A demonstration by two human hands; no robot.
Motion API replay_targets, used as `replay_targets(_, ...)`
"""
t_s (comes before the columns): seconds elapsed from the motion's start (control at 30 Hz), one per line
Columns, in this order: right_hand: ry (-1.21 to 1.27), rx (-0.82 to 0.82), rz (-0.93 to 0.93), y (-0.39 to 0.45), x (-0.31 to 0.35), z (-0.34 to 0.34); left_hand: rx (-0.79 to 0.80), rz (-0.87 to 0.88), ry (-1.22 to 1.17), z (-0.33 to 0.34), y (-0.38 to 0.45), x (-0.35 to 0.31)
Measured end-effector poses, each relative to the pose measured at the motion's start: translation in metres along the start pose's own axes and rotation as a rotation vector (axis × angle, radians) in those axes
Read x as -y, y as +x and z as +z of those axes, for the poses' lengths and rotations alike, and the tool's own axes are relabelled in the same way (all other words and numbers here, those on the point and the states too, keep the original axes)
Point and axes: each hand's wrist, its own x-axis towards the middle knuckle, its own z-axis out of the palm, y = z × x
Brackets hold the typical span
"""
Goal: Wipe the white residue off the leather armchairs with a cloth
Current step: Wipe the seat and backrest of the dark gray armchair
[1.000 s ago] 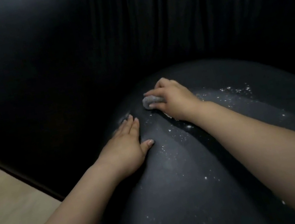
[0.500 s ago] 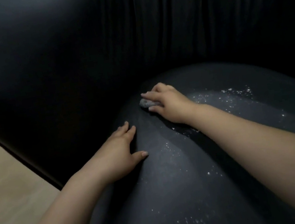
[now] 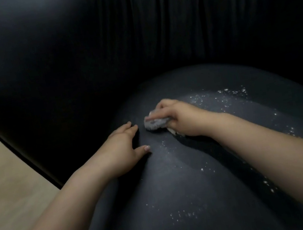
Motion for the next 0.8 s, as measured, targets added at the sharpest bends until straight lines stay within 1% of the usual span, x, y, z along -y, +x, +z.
replay_targets(0.07,0.070,0.045,-0.052,-0.016,0.002,-0.006,-0.020,0.016,-0.009,0.001,0.002,-0.004)
replay_targets(0.1,0.063,0.009,-0.074,-0.018,-0.001,-0.013,-0.026,0.023,-0.010,0.001,0.004,-0.005)
replay_targets(0.17,-0.007,-0.185,-0.078,-0.011,-0.015,-0.031,-0.034,0.036,-0.014,0.001,0.009,-0.009)
replay_targets(0.2,-0.047,-0.286,-0.043,-0.005,-0.024,-0.042,-0.040,0.041,-0.022,0.001,0.012,-0.011)
replay_targets(0.23,-0.074,-0.357,0.011,0.001,-0.034,-0.055,-0.049,0.046,-0.033,0.001,0.015,-0.013)
replay_targets(0.27,-0.092,-0.386,0.072,0.006,-0.043,-0.065,-0.062,0.051,-0.042,0.002,0.017,-0.015)
replay_targets(0.3,-0.112,-0.359,0.132,0.009,-0.052,-0.072,-0.075,0.056,-0.051,0.002,0.019,-0.017)
replay_targets(0.37,-0.147,-0.232,0.192,0.009,-0.066,-0.073,-0.094,0.058,-0.063,0.004,0.022,-0.019)
replay_targets(0.43,-0.108,-0.201,0.172,0.001,-0.067,-0.063,-0.101,0.056,-0.066,0.006,0.026,-0.020)
replay_targets(0.5,-0.001,-0.182,0.135,-0.013,-0.063,-0.057,-0.092,0.052,-0.059,0.009,0.030,-0.022)
replay_targets(0.6,0.100,-0.046,0.078,-0.031,-0.058,-0.059,-0.078,0.059,-0.036,0.013,0.038,-0.027)
replay_targets(0.63,0.112,-0.058,0.080,-0.033,-0.059,-0.063,-0.083,0.067,-0.035,0.013,0.041,-0.029)
replay_targets(0.67,0.123,-0.132,0.086,-0.031,-0.063,-0.068,-0.090,0.076,-0.037,0.012,0.045,-0.031)
replay_targets(0.73,0.134,-0.347,0.128,-0.024,-0.073,-0.081,-0.108,0.091,-0.045,0.010,0.053,-0.036)
replay_targets(0.77,0.120,-0.397,0.159,-0.019,-0.080,-0.087,-0.114,0.094,-0.048,0.009,0.057,-0.037)
replay_targets(0.8,0.075,-0.388,0.192,-0.015,-0.086,-0.092,-0.116,0.095,-0.048,0.009,0.060,-0.039)
